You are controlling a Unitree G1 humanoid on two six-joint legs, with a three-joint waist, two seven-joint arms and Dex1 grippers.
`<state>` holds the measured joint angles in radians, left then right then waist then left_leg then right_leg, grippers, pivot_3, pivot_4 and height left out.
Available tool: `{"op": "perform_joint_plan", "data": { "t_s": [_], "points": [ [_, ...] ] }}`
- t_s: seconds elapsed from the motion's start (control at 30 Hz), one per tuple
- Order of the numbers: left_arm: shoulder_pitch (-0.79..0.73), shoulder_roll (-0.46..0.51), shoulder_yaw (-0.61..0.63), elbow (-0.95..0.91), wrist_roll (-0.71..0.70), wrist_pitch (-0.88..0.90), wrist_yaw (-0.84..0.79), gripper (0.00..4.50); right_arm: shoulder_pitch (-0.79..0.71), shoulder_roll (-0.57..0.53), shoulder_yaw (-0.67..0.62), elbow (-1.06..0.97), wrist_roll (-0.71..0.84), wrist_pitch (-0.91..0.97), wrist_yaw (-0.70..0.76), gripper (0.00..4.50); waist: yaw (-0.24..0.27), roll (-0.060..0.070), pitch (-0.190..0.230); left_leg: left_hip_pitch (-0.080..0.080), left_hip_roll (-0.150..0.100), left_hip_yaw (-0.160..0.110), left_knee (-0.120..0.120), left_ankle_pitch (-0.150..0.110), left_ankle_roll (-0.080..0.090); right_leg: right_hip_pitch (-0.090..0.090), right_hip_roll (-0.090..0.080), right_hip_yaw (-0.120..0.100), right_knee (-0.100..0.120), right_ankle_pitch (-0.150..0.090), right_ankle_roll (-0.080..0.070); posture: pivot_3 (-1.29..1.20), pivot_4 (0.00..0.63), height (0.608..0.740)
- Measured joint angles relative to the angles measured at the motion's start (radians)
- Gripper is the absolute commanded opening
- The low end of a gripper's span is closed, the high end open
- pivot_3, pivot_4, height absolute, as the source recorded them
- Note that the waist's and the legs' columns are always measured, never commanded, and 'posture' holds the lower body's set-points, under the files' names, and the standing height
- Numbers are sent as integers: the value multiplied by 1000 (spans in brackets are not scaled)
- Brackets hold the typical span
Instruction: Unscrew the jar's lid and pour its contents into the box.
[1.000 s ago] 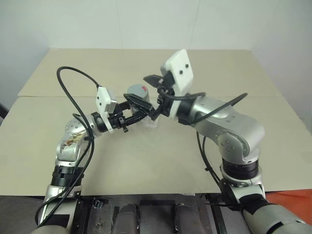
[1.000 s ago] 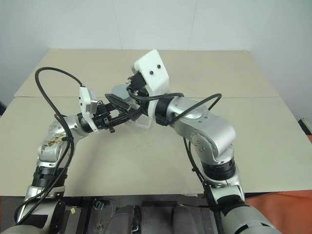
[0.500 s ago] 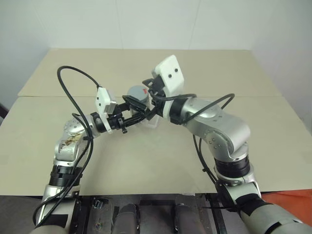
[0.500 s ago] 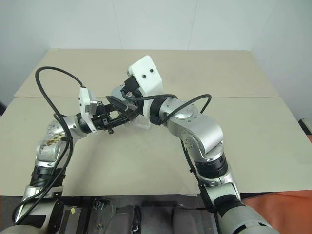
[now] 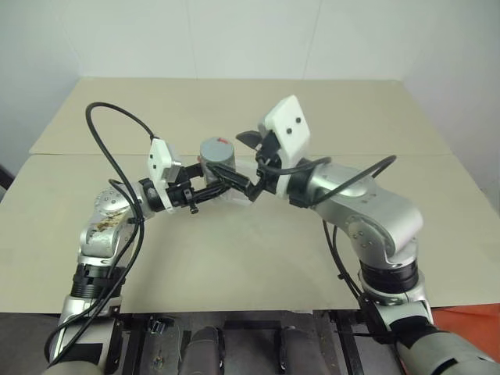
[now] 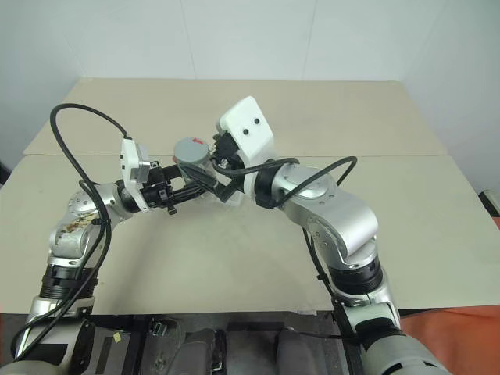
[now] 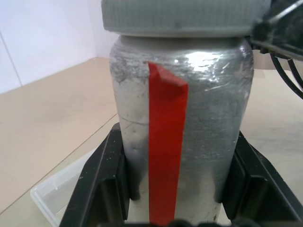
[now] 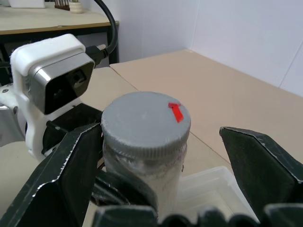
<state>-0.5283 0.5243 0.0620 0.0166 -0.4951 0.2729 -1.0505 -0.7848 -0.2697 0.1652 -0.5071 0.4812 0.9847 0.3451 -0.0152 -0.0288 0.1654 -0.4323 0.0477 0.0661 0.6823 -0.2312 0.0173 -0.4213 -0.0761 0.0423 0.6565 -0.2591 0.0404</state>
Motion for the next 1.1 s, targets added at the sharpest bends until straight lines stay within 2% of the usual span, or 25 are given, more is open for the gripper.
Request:
{"op": "perform_joint_plan", "data": {
  "t_s": [0.43, 1.1],
  "points": [
    [45, 20, 21, -43, -20, 14, 9, 2049, 23, -47, -65, -9, 16, 5, 6, 4490, 0, 0, 0, 0, 0, 0, 0, 0, 0, 0, 0, 0, -1, 0, 0, 0, 150, 740],
    [57, 39, 16, -56, -43, 33, -64, 2049, 15, -35, -65, 26, 1, 2, 2, 4490, 0, 0, 0, 0, 0, 1, 0, 0, 0, 0, 0, 0, -1, 0, 0, 0, 150, 740]
  ]
}}
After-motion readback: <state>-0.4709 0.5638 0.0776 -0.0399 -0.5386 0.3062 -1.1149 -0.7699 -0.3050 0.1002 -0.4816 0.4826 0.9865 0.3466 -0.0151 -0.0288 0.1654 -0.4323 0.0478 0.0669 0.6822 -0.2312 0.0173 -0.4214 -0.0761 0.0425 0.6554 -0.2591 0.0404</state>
